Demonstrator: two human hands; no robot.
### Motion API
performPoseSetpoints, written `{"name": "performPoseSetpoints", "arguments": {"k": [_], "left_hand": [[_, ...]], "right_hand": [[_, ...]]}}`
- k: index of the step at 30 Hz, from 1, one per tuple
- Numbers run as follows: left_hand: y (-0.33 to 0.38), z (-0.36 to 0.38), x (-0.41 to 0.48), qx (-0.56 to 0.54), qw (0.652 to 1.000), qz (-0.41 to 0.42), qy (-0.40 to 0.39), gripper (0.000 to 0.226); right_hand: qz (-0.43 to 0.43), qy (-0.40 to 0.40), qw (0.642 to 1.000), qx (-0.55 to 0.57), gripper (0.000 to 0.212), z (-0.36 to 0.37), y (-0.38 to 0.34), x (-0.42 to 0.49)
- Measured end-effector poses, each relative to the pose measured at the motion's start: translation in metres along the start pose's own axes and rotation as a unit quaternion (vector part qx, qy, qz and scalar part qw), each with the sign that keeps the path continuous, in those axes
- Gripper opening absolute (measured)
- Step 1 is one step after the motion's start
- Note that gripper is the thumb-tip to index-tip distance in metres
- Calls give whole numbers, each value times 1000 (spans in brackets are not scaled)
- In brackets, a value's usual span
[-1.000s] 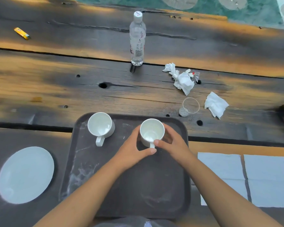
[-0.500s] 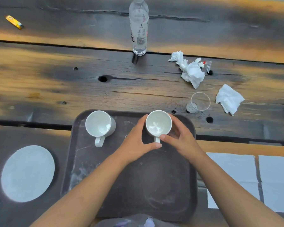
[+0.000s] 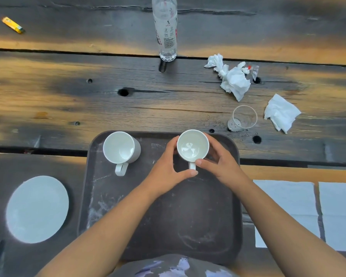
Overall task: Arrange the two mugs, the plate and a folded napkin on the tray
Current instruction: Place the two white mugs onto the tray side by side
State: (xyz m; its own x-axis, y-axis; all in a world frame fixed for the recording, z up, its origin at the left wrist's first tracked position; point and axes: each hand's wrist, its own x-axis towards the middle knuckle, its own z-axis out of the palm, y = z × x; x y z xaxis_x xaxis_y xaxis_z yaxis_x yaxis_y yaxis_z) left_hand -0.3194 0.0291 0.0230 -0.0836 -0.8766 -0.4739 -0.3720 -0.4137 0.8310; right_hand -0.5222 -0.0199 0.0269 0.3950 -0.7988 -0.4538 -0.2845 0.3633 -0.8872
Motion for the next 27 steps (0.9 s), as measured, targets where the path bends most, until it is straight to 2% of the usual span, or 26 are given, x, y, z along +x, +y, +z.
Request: {"name": "performPoseSetpoints", "arguments": {"k": [12,16,18,23,27], "left_hand": [[-3,1,-1,-13,1000,-20,-18,101],[-4,1,-11,-13,999,-38,-25,108],[-6,1,-23,16,998,-43,-30,102],[-9,4,-58,101,994,-38,15,69],[-4,-4,-85,170,985,1,14,70]], "right_hand": [[4,-6,1000,7,76,1,3,0],[34,44,998,33,75,5,10,-19],[50,70,996,14,70,11,14,-37],[28,108,993,-50,44,26,16,-74],[19,108,988,-107,33,43,6,-96]]}}
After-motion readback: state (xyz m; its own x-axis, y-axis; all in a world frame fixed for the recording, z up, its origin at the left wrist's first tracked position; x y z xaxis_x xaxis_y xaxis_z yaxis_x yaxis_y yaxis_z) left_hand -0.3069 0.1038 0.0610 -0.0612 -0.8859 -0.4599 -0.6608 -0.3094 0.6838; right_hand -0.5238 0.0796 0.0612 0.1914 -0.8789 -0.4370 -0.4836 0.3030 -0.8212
